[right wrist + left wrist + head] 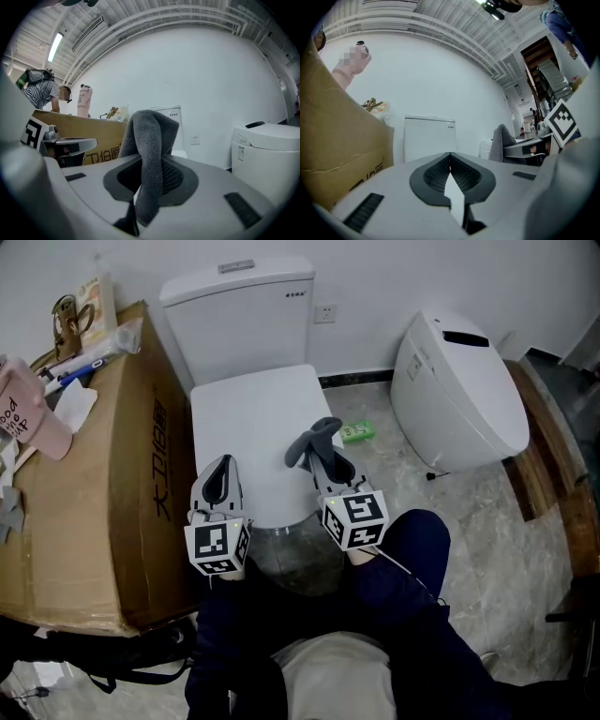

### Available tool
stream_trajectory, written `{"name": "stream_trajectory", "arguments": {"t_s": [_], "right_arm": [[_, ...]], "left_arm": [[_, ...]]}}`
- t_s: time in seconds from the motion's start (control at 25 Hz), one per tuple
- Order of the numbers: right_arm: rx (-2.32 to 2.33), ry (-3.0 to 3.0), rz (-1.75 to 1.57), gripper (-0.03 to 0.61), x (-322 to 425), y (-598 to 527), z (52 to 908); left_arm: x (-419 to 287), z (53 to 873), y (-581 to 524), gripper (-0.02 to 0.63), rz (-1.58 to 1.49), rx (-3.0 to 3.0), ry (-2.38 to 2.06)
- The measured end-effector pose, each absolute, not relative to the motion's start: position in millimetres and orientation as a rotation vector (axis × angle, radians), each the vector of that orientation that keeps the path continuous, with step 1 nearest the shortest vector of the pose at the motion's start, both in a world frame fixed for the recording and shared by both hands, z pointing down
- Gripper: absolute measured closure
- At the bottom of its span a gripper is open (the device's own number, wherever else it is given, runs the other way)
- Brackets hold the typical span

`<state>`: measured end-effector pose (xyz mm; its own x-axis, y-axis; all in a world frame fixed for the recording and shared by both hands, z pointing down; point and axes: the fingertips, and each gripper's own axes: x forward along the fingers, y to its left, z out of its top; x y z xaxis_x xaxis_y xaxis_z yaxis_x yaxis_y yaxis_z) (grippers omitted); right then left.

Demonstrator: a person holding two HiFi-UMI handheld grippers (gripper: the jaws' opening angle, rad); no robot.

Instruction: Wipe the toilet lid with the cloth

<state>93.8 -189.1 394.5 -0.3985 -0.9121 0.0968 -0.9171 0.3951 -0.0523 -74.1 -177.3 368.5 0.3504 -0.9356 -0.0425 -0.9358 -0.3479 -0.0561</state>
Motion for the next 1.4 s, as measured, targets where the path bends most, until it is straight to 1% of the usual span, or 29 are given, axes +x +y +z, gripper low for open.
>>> {"name": "stream_trajectory", "arguments": {"t_s": [0.24,0.52,0.8,1.08,1.4], "right_arm": [[1.58,-2.535,-0.056,0.508,92.4,-214.4,376.3],[1.207,-2.278,-0.521,0.508,86.5,-274.2,368.2],[0.804,-1.926,-0.806,0.508,90.7,-362.2,406.5],[0.678,-1.76,-0.905,0.508,88.0,-450.4,427.4],[0.594,-1.648,-0.931,0.508,83.2,-493.8,460.3]], "left_arm": [[-76.4,364.6,-176.8,0.598,0.033,-2.525,1.778],[-71.9,358.0,-175.6,0.598,0.048,-2.526,1.787],[-76.8,352.3,-169.9,0.598,0.031,-2.445,1.844],[-90.4,355.9,-173.3,0.598,0.053,-2.396,1.939],[-84.2,359.9,-185.3,0.598,0.023,-2.395,1.953]]}}
